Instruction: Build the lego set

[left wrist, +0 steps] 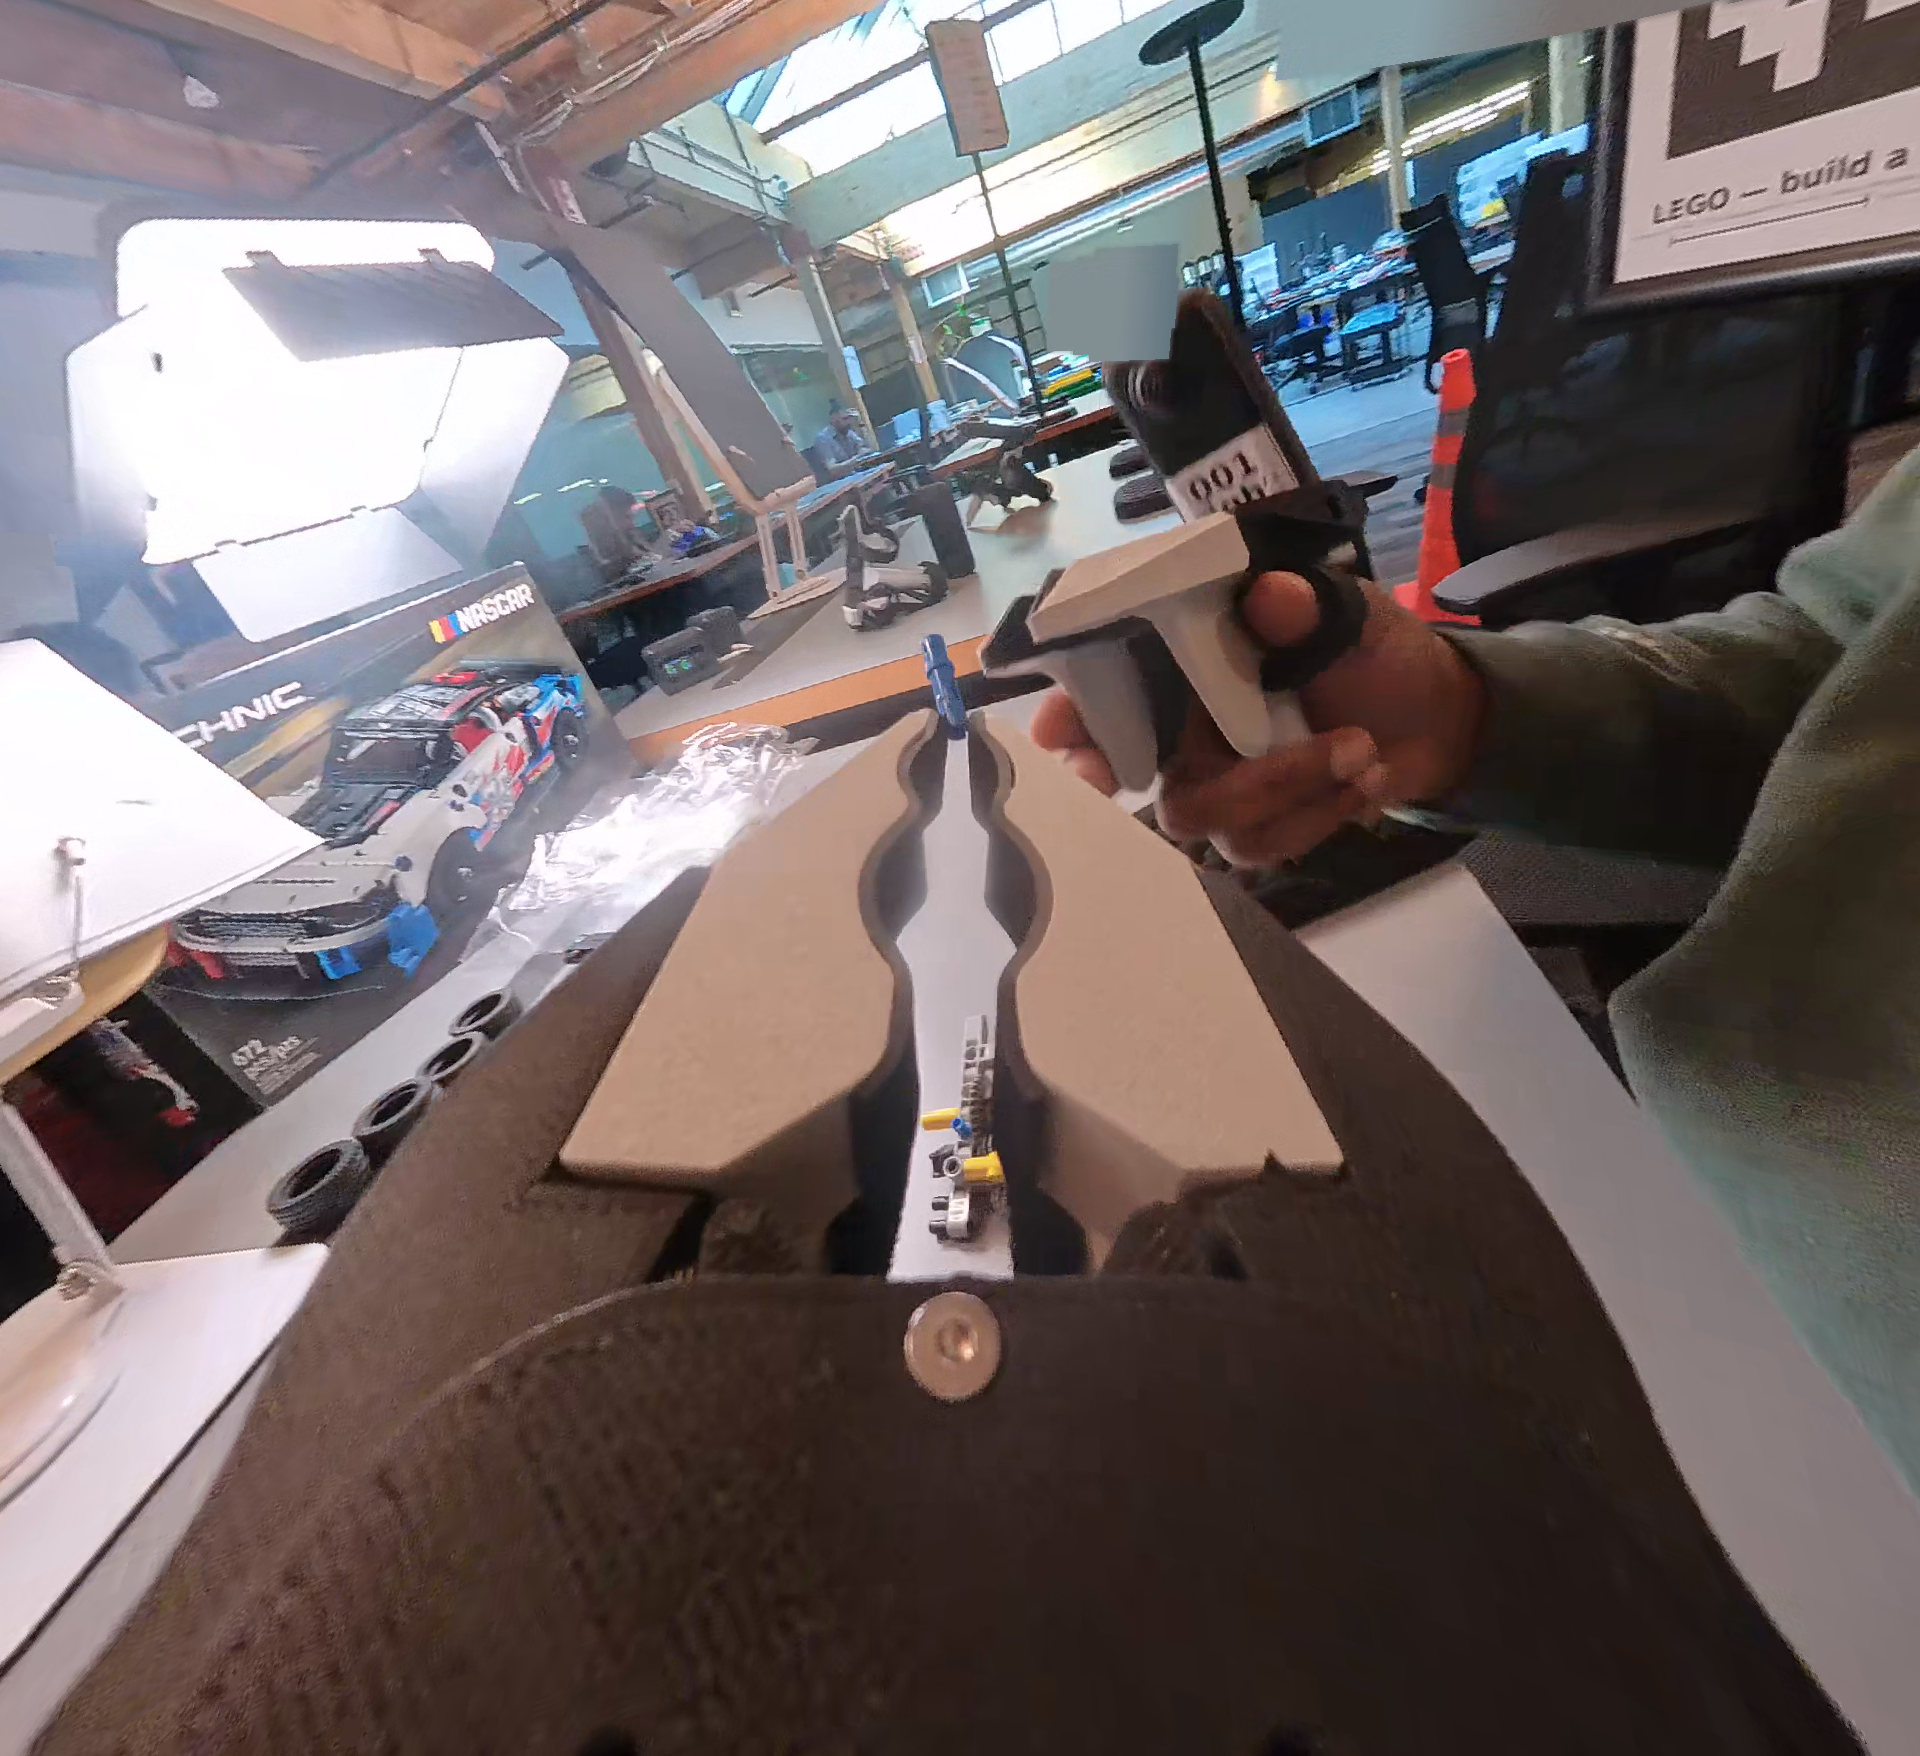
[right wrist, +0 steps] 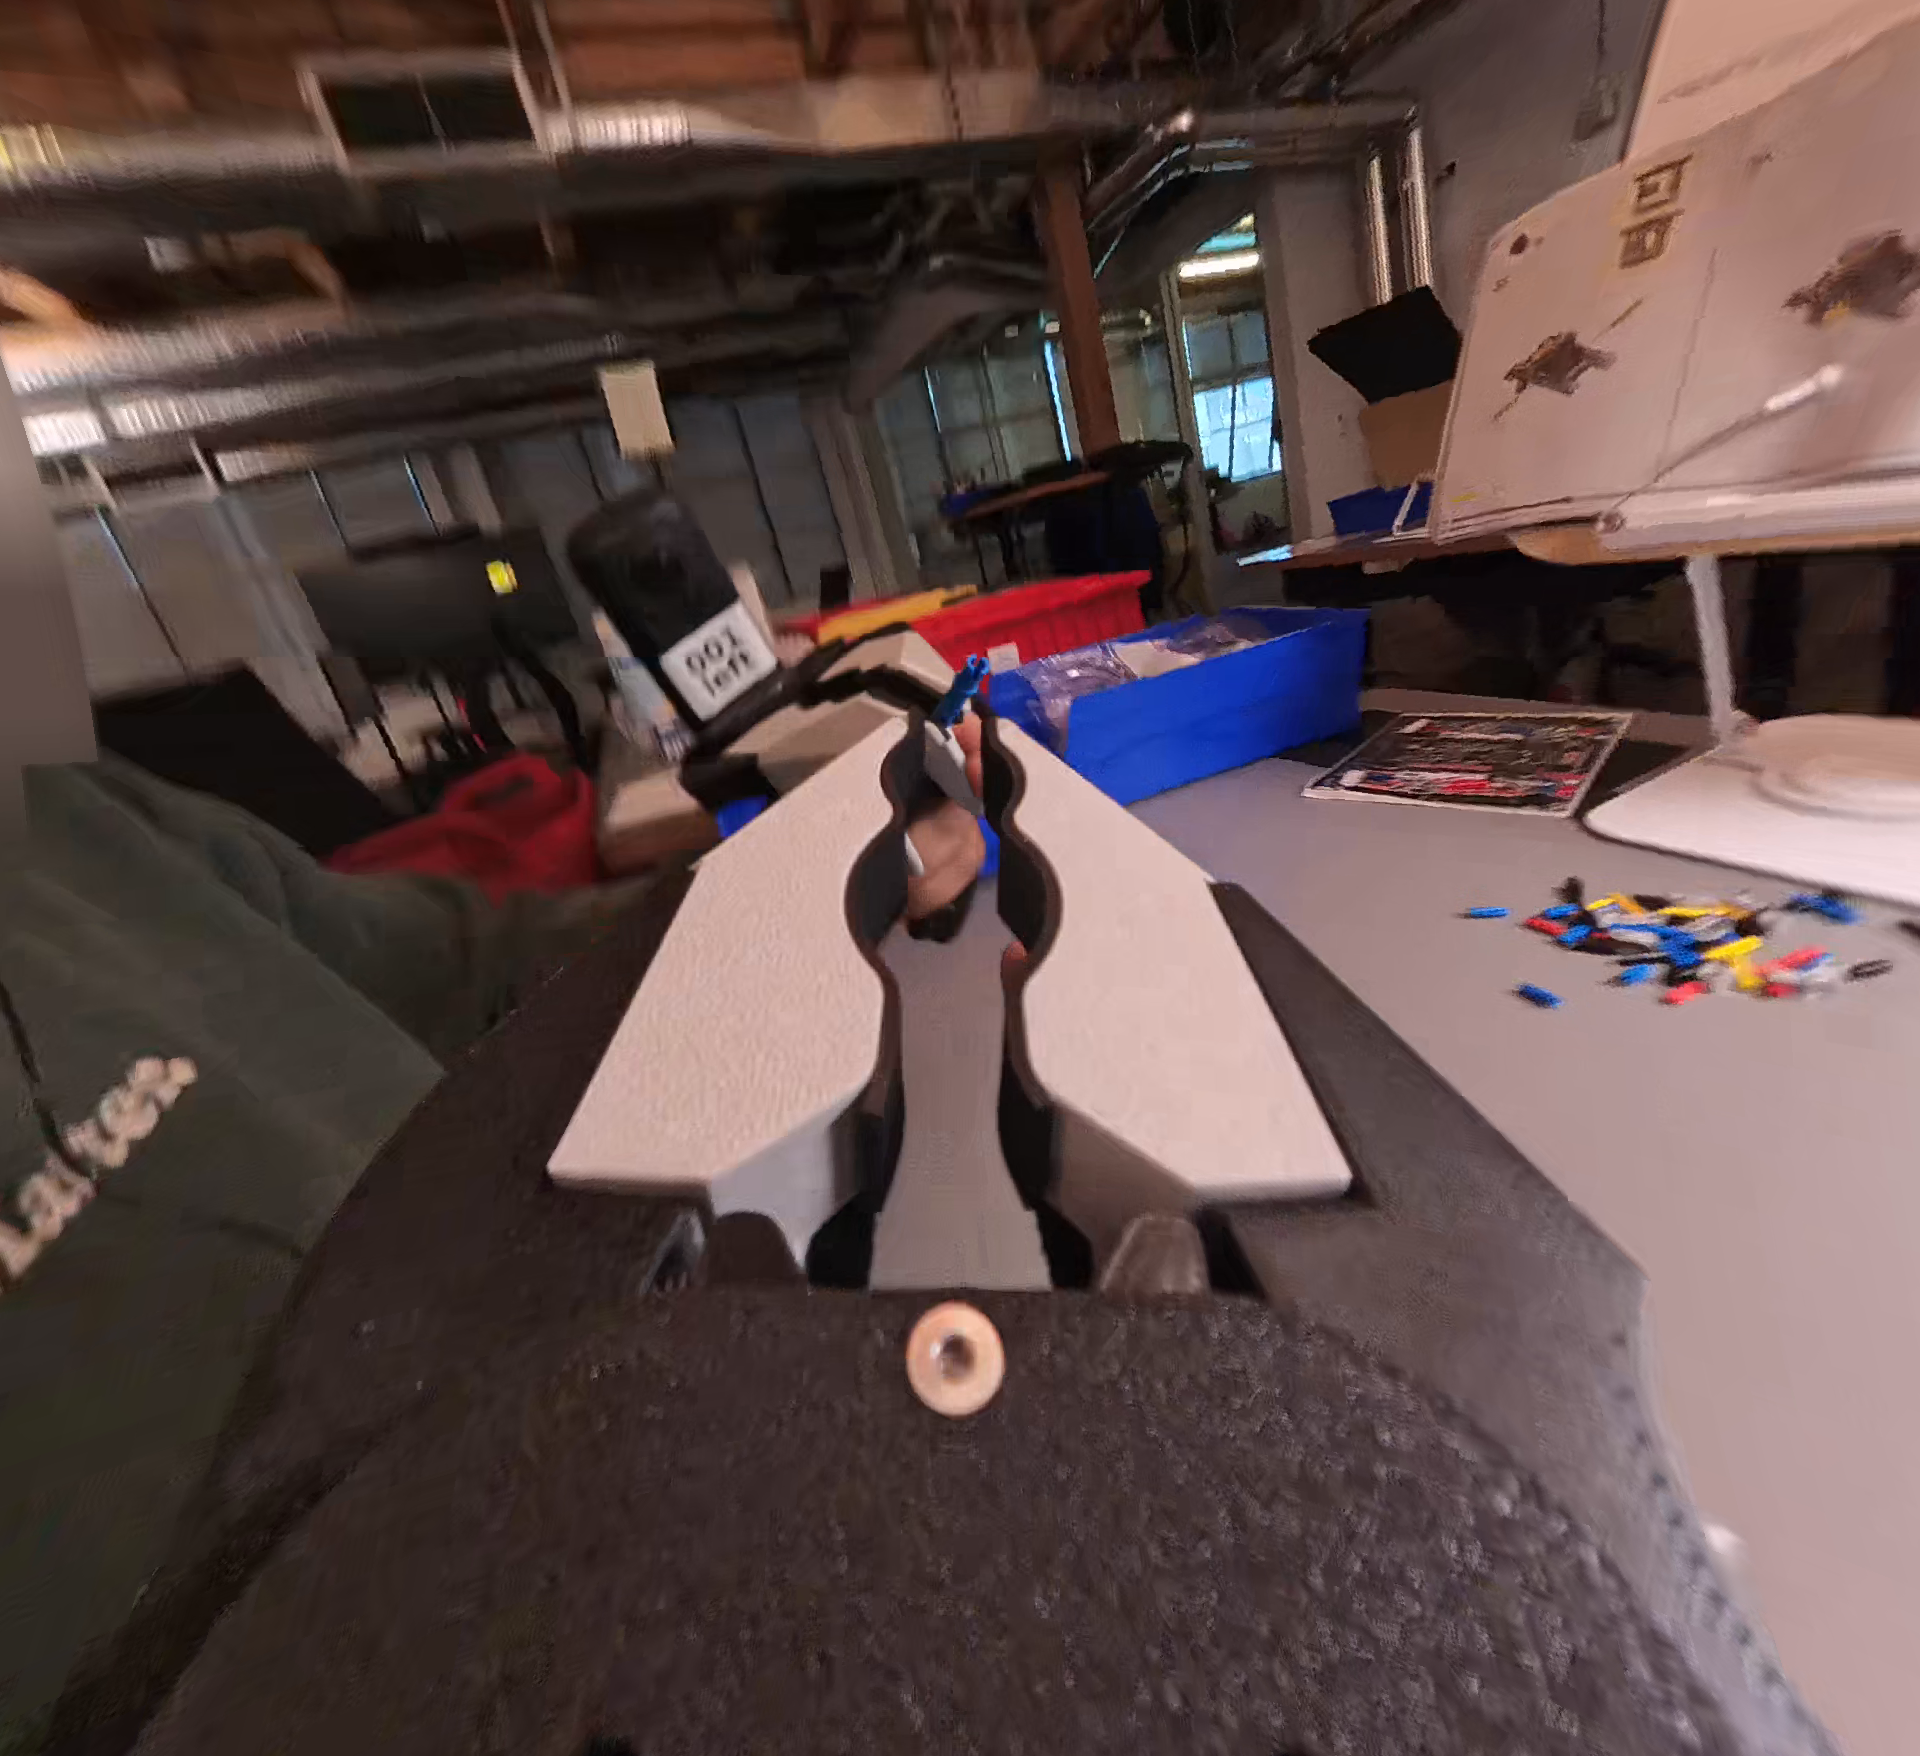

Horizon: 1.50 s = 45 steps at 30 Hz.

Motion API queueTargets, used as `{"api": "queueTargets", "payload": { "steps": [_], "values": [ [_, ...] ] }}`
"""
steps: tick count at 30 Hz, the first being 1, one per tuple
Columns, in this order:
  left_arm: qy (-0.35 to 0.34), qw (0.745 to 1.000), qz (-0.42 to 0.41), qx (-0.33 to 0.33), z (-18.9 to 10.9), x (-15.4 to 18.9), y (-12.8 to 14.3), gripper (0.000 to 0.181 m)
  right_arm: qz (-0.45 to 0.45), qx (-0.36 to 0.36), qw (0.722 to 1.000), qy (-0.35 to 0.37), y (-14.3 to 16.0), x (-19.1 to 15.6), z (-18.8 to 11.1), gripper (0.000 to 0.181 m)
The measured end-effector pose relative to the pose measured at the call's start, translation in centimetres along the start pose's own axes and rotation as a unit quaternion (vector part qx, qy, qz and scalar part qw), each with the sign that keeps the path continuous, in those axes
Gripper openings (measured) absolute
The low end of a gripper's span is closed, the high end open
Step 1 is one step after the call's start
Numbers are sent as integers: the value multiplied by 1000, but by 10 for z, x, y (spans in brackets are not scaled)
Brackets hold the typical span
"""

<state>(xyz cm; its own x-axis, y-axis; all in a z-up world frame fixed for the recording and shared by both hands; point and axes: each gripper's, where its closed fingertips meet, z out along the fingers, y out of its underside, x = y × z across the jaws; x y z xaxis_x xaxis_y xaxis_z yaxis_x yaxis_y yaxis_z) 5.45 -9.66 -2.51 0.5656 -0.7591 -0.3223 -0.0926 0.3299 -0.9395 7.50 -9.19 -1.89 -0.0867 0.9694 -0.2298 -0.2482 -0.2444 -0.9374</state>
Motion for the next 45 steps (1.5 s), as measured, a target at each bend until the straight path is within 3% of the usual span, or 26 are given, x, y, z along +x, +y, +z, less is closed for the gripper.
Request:
{"api": "queueTargets", "payload": {
  "steps": [2,6,11,15,26,33,45],
  "values": [
    [24,1000,-18,3,-1,4,-1,2,-119,-78,990,-16,0,-4,-7,14],
    [69,996,-50,3,1,15,0,2,-311,-194,926,-88,8,-10,-15,19],
    [89,995,-50,-12,7,25,7,1,-378,-281,869,-150,23,-9,-13,23],
    [99,994,-53,-17,9,29,10,1,-386,-301,855,-168,24,-8,-9,19],
    [109,993,-53,-15,8,33,9,1,-352,-288,870,-192,22,-17,-3,5],
    [111,992,-50,-13,7,34,8,1,-338,-299,870,-200,25,-18,-5,4],
    [102,993,-66,-8,8,30,10,1,-292,-282,893,-196,24,-13,-4,4]
  ]
}}
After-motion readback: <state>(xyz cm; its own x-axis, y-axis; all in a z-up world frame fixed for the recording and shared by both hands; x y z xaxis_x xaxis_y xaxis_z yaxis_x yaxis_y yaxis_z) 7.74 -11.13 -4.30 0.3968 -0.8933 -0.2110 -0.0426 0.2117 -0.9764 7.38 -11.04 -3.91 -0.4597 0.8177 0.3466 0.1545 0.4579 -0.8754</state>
